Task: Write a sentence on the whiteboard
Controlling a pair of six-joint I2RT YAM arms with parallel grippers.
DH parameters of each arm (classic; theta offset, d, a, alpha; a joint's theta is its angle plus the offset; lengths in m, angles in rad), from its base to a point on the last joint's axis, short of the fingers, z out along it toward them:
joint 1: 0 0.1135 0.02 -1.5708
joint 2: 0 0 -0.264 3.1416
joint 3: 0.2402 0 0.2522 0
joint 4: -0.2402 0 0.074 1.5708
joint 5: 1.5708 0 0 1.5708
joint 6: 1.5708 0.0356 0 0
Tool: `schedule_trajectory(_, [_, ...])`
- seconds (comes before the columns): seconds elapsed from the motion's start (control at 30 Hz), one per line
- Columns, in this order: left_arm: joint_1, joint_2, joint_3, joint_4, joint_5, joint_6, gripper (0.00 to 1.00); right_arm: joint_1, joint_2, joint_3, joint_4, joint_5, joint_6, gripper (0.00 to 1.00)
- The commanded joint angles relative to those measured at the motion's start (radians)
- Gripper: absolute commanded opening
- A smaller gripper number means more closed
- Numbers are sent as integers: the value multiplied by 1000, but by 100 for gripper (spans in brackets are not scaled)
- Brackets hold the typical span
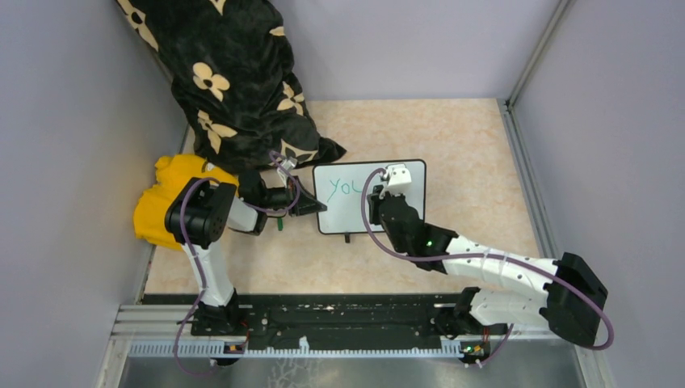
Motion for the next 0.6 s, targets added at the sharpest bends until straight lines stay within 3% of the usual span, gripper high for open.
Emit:
schedule_trajectory(0.0, [-5,20,-2,-73,-4,22,0,-32,9,61,23,52,-44,0])
schedule_trajectory(0.57, [-7,20,-1,-84,-3,29,0,-49,46,117,50,37,-73,0])
